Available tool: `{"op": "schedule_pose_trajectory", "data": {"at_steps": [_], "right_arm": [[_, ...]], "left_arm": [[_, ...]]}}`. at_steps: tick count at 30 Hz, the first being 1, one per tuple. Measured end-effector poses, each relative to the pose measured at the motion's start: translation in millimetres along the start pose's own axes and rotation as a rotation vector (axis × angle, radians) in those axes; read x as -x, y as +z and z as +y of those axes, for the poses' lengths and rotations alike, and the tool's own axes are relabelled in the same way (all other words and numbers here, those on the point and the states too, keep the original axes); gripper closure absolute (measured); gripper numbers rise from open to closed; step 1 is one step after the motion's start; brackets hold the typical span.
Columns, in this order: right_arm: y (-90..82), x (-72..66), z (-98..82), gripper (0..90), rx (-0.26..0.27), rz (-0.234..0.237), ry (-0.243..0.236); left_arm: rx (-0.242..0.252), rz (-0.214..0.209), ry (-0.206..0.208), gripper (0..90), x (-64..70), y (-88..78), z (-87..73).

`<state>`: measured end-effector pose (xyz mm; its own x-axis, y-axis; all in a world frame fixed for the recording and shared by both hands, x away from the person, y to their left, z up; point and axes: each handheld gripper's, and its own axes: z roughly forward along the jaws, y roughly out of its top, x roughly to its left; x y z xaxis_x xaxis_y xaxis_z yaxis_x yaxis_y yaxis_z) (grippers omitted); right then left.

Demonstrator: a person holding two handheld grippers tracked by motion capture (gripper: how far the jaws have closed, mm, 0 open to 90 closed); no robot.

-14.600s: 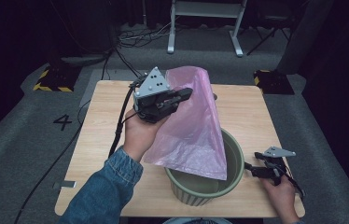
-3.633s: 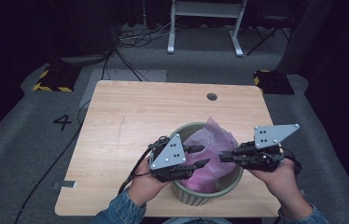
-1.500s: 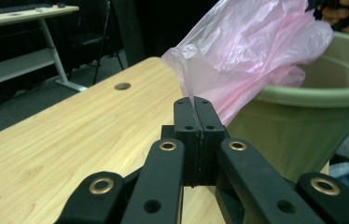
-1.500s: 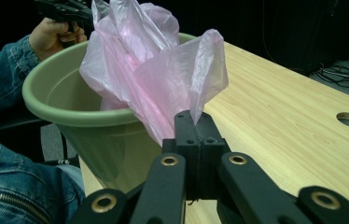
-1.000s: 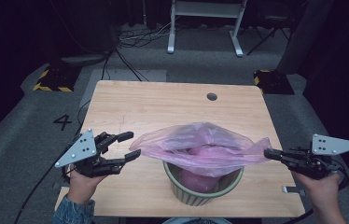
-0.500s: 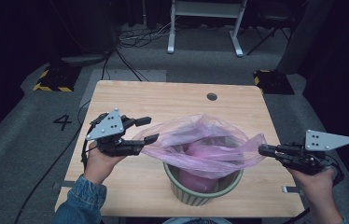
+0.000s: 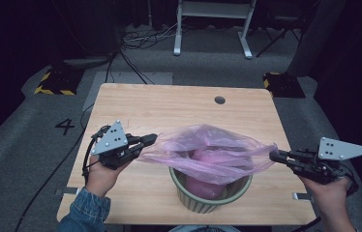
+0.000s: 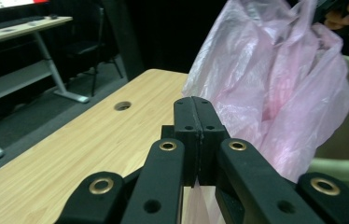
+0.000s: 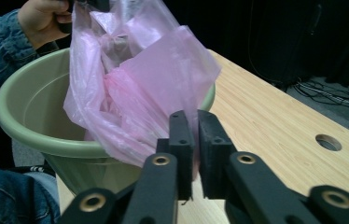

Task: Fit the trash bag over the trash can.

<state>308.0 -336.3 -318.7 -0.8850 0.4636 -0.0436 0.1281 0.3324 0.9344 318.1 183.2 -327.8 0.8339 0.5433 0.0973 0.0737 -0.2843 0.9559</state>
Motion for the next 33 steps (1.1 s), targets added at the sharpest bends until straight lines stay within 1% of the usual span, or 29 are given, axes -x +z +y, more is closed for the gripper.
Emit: {"op": "schedule_pose_trajectory", "data": {"at_steps": [2, 7, 10, 14, 15, 16, 17, 18, 19, 20, 21, 22, 23, 24, 26, 27, 29, 30, 31, 33], "right_arm": [[-1.2, -0.1, -0.2, 88.8, 0.001, -0.003, 0.007], [-6.4, -2.2, -2.4, 90.0, -0.008, 0.011, 0.025], [-10.4, -3.5, -6.5, 90.0, -0.028, 0.018, 0.040], [-13.0, -3.2, -19.1, 90.0, -0.073, 0.022, 0.070], [-13.1, -3.1, -22.6, 90.0, -0.085, 0.025, 0.075], [-13.4, -3.8, -25.5, 89.9, -0.094, 0.026, 0.080], [-13.3, -4.7, -27.3, 87.1, -0.100, 0.028, 0.074], [-13.5, -6.0, -27.5, 78.2, -0.104, 0.021, 0.065], [-13.4, -8.0, -25.8, 66.4, -0.096, -0.005, 0.047], [-13.6, -9.1, -23.8, 62.1, -0.086, -0.023, 0.035], [-14.3, -10.1, -19.3, 59.5, -0.072, -0.024, 0.016], [-14.7, -10.8, -16.0, 55.8, -0.060, -0.023, 0.007], [-14.9, -11.9, -11.3, 52.0, -0.047, -0.024, -0.004], [-14.6, -13.0, -6.6, 49.2, -0.035, -0.032, -0.025], [-12.6, -15.8, 2.0, 45.7, -0.021, -0.037, -0.070], [-10.5, -17.7, 6.5, 45.6, -0.020, -0.038, -0.091], [-6.8, -20.0, 11.6, 46.9, -0.027, -0.037, -0.113], [-4.8, -21.4, 14.0, 50.7, -0.029, -0.041, -0.125], [-3.3, -22.8, 16.1, 57.3, -0.028, -0.041, -0.135], [-0.7, -23.5, 21.0, 70.4, -0.031, -0.021, -0.141]], "left_arm": [[0.005, 0.021, -0.010, 89.8, -2.6, -4.9, -3.4], [0.017, 0.054, -0.026, 89.8, -7.8, -15.0, -7.8], [0.017, 0.074, -0.037, 89.8, -10.0, -18.3, -11.0], [0.011, 0.095, -0.056, 89.8, -13.7, -19.7, -16.6], [0.013, 0.097, -0.061, 89.8, -14.6, -19.6, -17.7], [0.017, 0.090, -0.064, 89.7, -15.0, -19.4, -18.4], [0.023, 0.088, -0.063, 89.6, -14.8, -18.8, -18.5], [0.040, 0.089, -0.062, 86.7, -14.0, -18.1, -17.9], [0.054, 0.084, -0.056, 79.0, -13.6, -17.8, -17.2], [0.073, 0.066, -0.054, 73.6, -12.6, -16.8, -15.3], [0.079, 0.058, -0.051, 67.3, -11.9, -16.1, -13.7], [0.086, 0.052, -0.048, 63.4, -10.6, -15.2, -11.7], [0.091, 0.043, -0.043, 60.2, -9.2, -14.5, -9.8], [0.093, 0.032, -0.039, 58.9, -7.7, -13.8, -8.3], [0.096, 0.015, -0.030, 55.4, -4.4, -12.6, -6.2], [0.094, 0.010, -0.025, 54.4, -3.6, -12.7, -5.9], [0.090, -0.001, -0.019, 51.3, -2.5, -13.2, -6.4], [0.084, -0.004, -0.018, 51.0, -2.2, -13.7, -7.1], [0.080, -0.008, -0.015, 50.7, -2.4, -14.3, -7.9], [0.070, -0.014, -0.022, 50.7, -3.6, -15.4, -10.2]]}}
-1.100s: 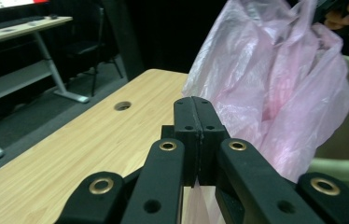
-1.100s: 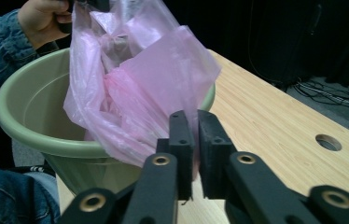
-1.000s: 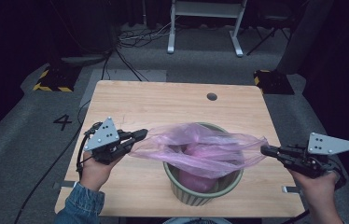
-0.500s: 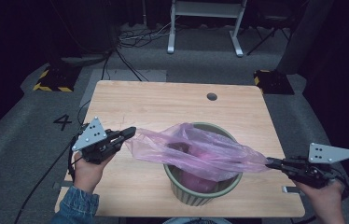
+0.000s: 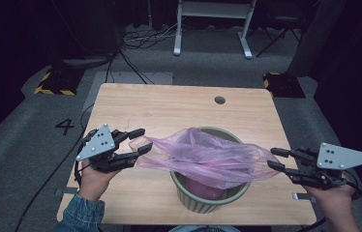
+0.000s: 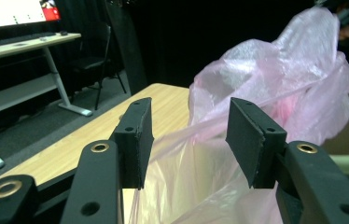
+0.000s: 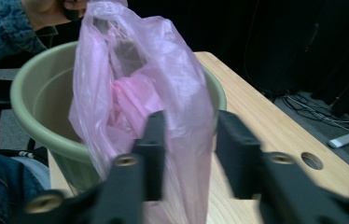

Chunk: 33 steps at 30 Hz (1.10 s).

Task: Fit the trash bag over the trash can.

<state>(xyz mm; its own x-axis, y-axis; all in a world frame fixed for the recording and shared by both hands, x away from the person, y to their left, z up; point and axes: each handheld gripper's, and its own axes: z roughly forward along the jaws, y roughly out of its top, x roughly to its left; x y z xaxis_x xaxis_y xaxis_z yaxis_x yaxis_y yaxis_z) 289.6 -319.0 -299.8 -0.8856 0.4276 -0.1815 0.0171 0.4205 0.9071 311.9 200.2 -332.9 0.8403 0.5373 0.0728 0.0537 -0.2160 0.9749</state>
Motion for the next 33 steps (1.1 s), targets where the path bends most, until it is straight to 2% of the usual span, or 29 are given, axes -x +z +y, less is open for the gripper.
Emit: {"op": "schedule_pose_trajectory", "data": {"at_steps": [2, 3, 6, 7, 8, 9, 10, 11, 14, 16, 19, 21, 24, 28, 33], "right_arm": [[0.9, 2.6, 3.7, 78.9, 0.004, 0.003, 0.014], [1.4, 4.5, 4.7, 80.8, 0.006, 0.002, 0.027], [4.6, 15.4, 6.4, 83.4, 0.010, 0.003, 0.076], [6.3, 18.8, 6.3, 83.1, 0.007, 0.006, 0.091], [8.4, 22.0, 5.9, 81.5, 0.003, 0.008, 0.100], [10.6, 24.2, 5.5, 76.3, -0.003, 0.005, 0.107], [12.9, 25.8, 5.0, 67.3, -0.005, 0.000, 0.106], [14.9, 26.4, 4.5, 63.0, -0.004, -0.009, 0.102], [14.9, 24.2, 4.1, 62.6, 0.027, 0.007, 0.079], [11.7, 23.4, 5.5, 72.6, 0.048, 0.049, 0.085], [5.5, 26.9, 9.0, 84.6, 0.073, 0.050, 0.111], [3.5, 32.4, 10.8, 89.5, 0.081, 0.051, 0.140], [7.4, 42.3, 10.5, 89.9, 0.060, 0.039, 0.180], [22.5, 54.5, 3.7, 90.0, -0.003, 0.023, 0.226], [44.7, 68.7, -9.5, 89.9, -0.060, 0.040, 0.287]], "left_arm": [[-0.011, -0.002, -0.011, 51.7, -1.7, -0.6, -1.6], [-0.026, -0.011, -0.021, 55.5, -2.9, -0.9, -2.3], [-0.078, -0.003, -0.031, 78.4, -4.5, 2.2, -3.5], [-0.085, -0.003, -0.025, 82.8, -4.2, 3.9, -4.0], [-0.088, 0.006, -0.019, 85.7, -3.4, 5.7, -4.5], [-0.090, 0.015, -0.014, 86.9, -2.6, 7.0, -4.6], [-0.083, 0.016, -0.008, 88.7, -1.7, 7.8, -4.5], [-0.075, 0.020, 0.000, 89.6, -0.4, 8.0, -4.0], [-0.058, 0.038, 0.012, 89.8, 0.6, 7.5, -1.2], [-0.051, 0.052, 0.010, 89.9, -0.4, 7.5, 0.5], [-0.041, 0.072, 0.003, 89.9, -4.4, 9.2, 3.1], [-0.041, 0.089, -0.001, 89.9, -7.6, 12.1, 4.2], [-0.047, 0.108, -0.006, 89.9, -11.8, 19.2, 3.9], [-0.083, 0.137, -0.013, 89.9, -17.7, 31.3, -0.7], [-0.119, 0.164, -0.044, 89.9, -28.8, 44.5, -10.6]]}}
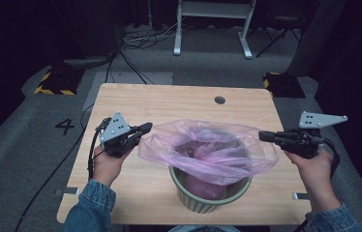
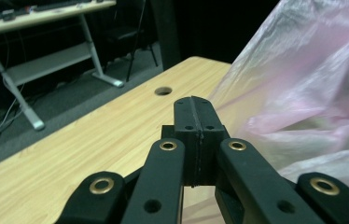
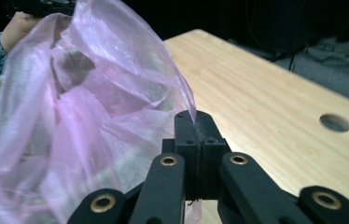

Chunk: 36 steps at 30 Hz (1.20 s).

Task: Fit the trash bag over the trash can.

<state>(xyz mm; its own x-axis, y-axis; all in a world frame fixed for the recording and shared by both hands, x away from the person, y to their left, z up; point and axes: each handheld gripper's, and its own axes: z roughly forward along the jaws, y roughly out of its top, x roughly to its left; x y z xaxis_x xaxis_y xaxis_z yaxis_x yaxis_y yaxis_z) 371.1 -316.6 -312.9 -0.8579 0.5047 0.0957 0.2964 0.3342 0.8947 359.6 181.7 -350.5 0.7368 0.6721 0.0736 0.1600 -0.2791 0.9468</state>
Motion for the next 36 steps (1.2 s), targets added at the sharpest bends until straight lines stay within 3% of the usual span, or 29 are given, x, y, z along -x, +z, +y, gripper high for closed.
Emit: {"op": "schedule_pose_trajectory", "data": {"at_steps": [9, 15, 19, 21, 24, 25, 28, 36], "right_arm": [[25.8, 26.9, -20.3, 89.9, -0.079, -0.012, 0.102], [39.5, 32.1, -39.9, 89.9, -0.144, 0.009, 0.146], [42.0, 30.9, -51.2, 88.9, -0.165, 0.028, 0.164], [39.1, 28.2, -51.2, 85.8, -0.153, 0.022, 0.158], [30.1, 22.5, -45.2, 74.2, -0.111, -0.003, 0.130], [25.7, 19.6, -42.0, 67.3, -0.089, -0.028, 0.108], [14.4, 13.0, -36.0, 61.0, -0.052, -0.071, 0.067], [-22.6, -6.3, -27.4, 55.6, 0.038, -0.119, -0.023]], "left_arm": [[-0.086, 0.013, -0.045, 90.0, -10.4, 19.5, -20.8], [-0.154, -0.010, -0.064, 90.0, -9.0, 30.0, -39.3], [-0.147, -0.016, -0.077, 89.9, -7.6, 27.8, -45.9], [-0.097, -0.026, -0.080, 89.5, -5.8, 20.7, -44.8], [-0.037, -0.028, -0.063, 71.0, -2.3, 10.0, -39.2], [-0.030, -0.038, -0.062, 65.5, -1.8, 7.5, -37.6], [-0.014, -0.035, -0.044, 53.3, -0.6, -4.3, -32.8], [0.037, -0.019, -0.053, 43.9, -8.3, -42.3, -33.9]]}}
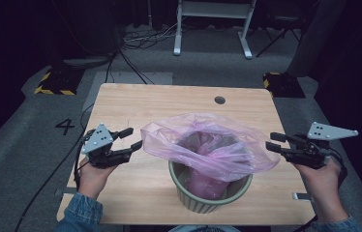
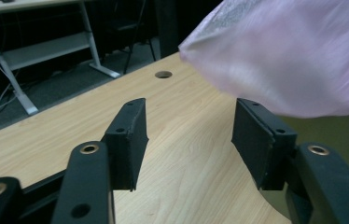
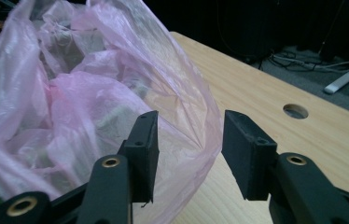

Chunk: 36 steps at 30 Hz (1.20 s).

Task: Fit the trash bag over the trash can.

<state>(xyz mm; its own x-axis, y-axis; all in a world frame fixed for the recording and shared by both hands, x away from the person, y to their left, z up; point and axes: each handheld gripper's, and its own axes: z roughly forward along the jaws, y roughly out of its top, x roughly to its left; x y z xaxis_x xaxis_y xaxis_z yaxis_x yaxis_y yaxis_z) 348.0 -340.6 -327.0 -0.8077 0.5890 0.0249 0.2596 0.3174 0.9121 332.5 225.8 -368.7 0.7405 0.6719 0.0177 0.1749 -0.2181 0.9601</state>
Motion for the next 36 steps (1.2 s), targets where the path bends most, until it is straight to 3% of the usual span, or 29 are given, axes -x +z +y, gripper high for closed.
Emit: {"op": "schedule_pose_trajectory", "data": {"at_steps": [3, 6, 11, 13, 15, 18, 19, 20, 22, 24, 26, 29, 36], "right_arm": [[-3.2, 0.5, 2.3, 50.9, 0.004, -0.006, -0.022], [2.2, 6.2, 3.8, 44.9, 0.005, -0.007, -0.018], [21.8, 18.0, 4.2, 41.6, -0.025, 0.018, 0.005], [30.1, 22.8, 4.8, 47.7, -0.040, 0.032, 0.020], [37.9, 26.5, 5.9, 61.9, -0.063, 0.076, 0.036], [43.2, 26.1, 8.8, 82.4, -0.078, 0.111, 0.041], [44.3, 25.6, 10.3, 88.2, -0.077, 0.115, 0.044], [45.6, 24.8, 12.0, 89.8, -0.074, 0.121, 0.047], [48.2, 24.3, 14.3, 89.9, -0.069, 0.128, 0.060], [52.4, 22.8, 15.8, 90.0, -0.072, 0.126, 0.055], [56.4, 21.9, 16.0, 90.0, -0.082, 0.119, 0.049], [60.8, 24.3, 14.7, 90.0, -0.099, 0.102, 0.060], [75.2, 38.4, 3.4, 90.0, -0.151, 0.060, 0.105]], "left_arm": [[0.068, -0.024, -0.014, 40.6, -2.6, -8.4, 5.2], [0.099, -0.039, -0.024, 37.3, -2.5, -7.2, 14.7], [0.074, -0.082, 0.036, 32.3, 8.4, 9.6, 27.8], [0.051, -0.118, 0.057, 28.9, 14.2, 19.7, 31.1], [0.024, -0.164, 0.080, 28.9, 20.6, 30.6, 32.5], [0.009, -0.201, 0.104, 29.9, 26.6, 39.8, 32.1], [0.000, -0.241, 0.105, 34.2, 27.8, 42.7, 31.2], [-0.006, -0.255, 0.101, 40.2, 28.7, 44.5, 30.6], [-0.031, -0.288, 0.091, 44.7, 29.7, 49.4, 28.7], [-0.053, -0.306, 0.096, 56.6, 31.6, 51.9, 26.4], [-0.065, -0.303, 0.117, 73.5, 33.8, 51.1, 24.8], [-0.067, -0.263, 0.138, 86.4, 35.7, 48.2, 23.7], [-0.084, -0.221, 0.119, 89.7, 30.4, 44.4, 15.7]]}}
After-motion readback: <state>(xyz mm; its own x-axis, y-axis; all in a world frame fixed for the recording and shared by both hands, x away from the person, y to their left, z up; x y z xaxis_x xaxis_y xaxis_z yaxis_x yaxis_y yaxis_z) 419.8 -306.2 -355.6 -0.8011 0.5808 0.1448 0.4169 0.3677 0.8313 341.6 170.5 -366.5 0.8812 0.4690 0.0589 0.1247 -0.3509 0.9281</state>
